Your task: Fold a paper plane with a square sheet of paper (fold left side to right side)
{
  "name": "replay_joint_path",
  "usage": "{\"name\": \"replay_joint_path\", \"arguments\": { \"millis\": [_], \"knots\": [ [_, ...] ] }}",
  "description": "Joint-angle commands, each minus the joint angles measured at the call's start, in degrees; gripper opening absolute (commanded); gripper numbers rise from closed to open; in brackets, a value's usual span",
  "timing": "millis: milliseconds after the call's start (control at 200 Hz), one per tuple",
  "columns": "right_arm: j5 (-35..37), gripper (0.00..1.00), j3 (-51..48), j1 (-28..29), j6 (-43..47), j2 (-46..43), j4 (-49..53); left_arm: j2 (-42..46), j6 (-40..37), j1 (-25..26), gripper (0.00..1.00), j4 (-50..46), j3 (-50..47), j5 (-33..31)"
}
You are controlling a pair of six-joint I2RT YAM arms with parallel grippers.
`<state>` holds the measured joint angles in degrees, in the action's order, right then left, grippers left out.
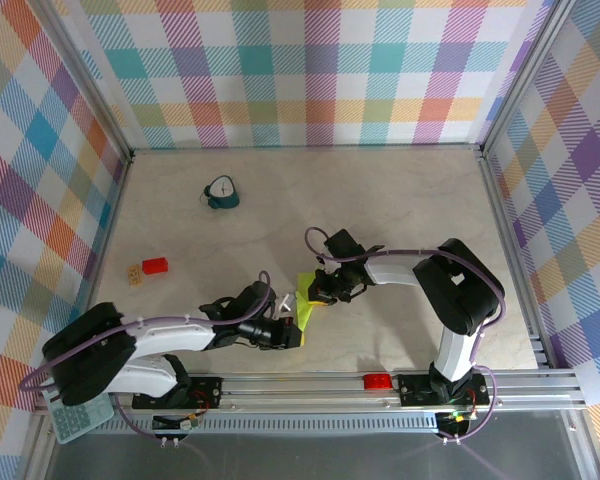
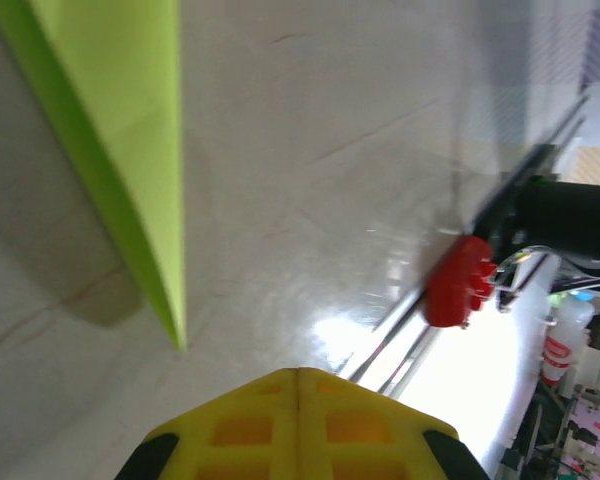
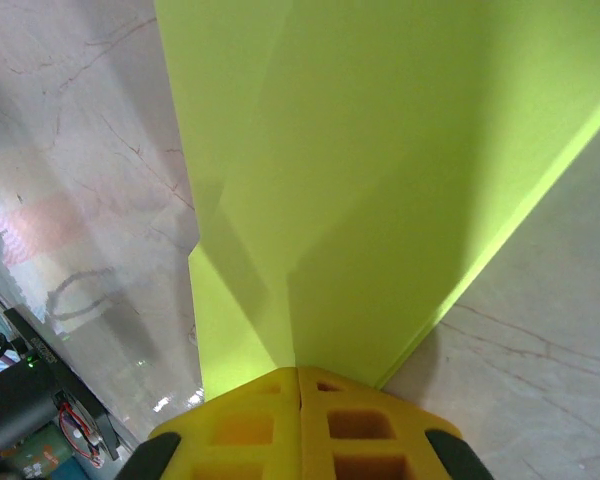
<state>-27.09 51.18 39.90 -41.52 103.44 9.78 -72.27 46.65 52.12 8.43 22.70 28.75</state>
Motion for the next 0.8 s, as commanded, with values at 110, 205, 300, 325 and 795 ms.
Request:
{"name": "replay_joint_path", "arguments": {
  "millis": [110,205,300,325,795],
  "knots": [
    [6.8,0.0,-2.6,0.8,0.1,4.0,7.3,0.2,-2.8,-5.1,0.0,-4.4,4.7,3.8],
    [6.8,0.0,-2.5,0.8,0.0,4.1,7.3,-4.5,-4.0,-6.0,0.0,-2.8,7.3,5.6],
    [6.8,0.0,-2.4,0.8,0.1,4.4,7.3,-9.0,-4.7,-6.2,0.0,-0.5,9.6,6.4],
    [6.8,0.0,-2.5,0.8,0.1,4.5,7.3,-10.2,-4.8,-6.2,0.0,0.0,10.1,6.6],
    [6.1,0.0,-2.1,0.8,0.1,5.2,7.2,-21.5,-7.3,-7.4,0.0,2.6,14.4,5.7]
  ]
}}
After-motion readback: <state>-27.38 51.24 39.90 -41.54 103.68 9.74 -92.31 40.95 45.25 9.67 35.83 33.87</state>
